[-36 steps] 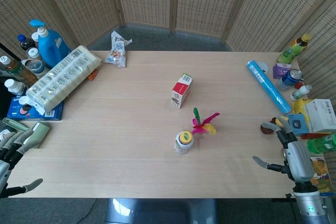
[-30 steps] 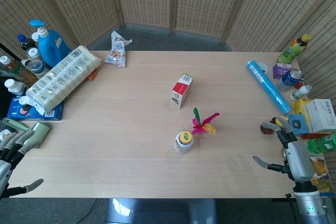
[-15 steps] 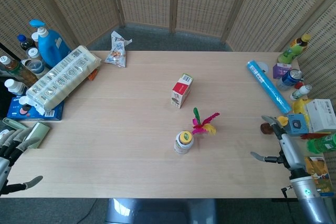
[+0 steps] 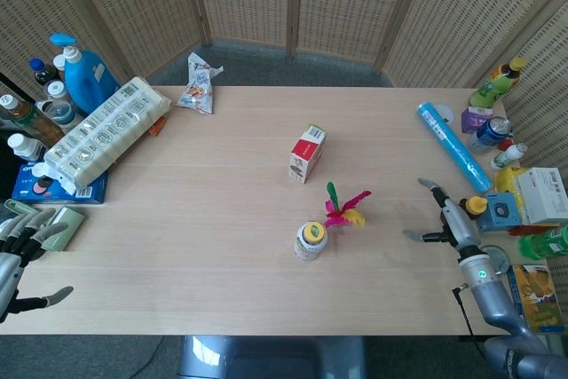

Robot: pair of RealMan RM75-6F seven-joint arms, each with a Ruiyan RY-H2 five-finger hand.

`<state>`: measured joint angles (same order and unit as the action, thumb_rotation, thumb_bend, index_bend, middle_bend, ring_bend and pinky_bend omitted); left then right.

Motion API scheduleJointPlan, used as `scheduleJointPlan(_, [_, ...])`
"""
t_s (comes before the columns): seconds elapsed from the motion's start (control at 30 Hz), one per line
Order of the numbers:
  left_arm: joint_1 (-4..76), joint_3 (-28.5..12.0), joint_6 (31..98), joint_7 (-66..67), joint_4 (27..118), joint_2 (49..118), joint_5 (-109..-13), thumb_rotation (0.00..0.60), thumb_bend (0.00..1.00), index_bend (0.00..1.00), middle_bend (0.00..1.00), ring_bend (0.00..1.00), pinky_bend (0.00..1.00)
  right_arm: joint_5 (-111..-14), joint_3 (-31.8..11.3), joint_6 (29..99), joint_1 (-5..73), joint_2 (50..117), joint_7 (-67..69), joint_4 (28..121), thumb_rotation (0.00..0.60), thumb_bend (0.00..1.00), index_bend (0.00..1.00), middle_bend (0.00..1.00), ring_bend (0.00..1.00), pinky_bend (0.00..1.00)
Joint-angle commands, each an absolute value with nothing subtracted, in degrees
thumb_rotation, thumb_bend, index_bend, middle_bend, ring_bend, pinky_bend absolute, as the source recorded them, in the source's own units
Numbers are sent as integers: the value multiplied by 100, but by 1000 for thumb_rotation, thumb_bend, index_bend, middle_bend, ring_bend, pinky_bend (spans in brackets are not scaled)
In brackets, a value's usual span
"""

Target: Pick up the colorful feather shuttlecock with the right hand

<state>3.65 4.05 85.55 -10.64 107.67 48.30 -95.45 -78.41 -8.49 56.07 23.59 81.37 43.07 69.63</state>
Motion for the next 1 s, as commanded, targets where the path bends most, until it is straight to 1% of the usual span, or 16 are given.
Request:
scheduleJointPlan(0.03, [392, 376, 8490, -1041, 10757, 4852, -9457, 600, 0, 190, 0, 0, 0, -7870, -856, 5506, 2471, 8297, 4404, 6837, 600, 0, 0, 0, 0, 0])
scheduleJointPlan(0.53, [464, 293, 8311, -1028, 10706, 4888, -9207, 600, 0, 190, 0, 0, 0, -7905, -911, 5336, 2801, 8820, 4396, 6748, 600, 0, 0, 0, 0, 0])
scheduleJointPlan(1.0, [490, 270, 8220, -951, 10700, 4928, -9117, 600, 0, 190, 0, 0, 0, -7820, -1021, 5261, 3033, 9141, 4261, 7000, 600, 0, 0, 0, 0, 0])
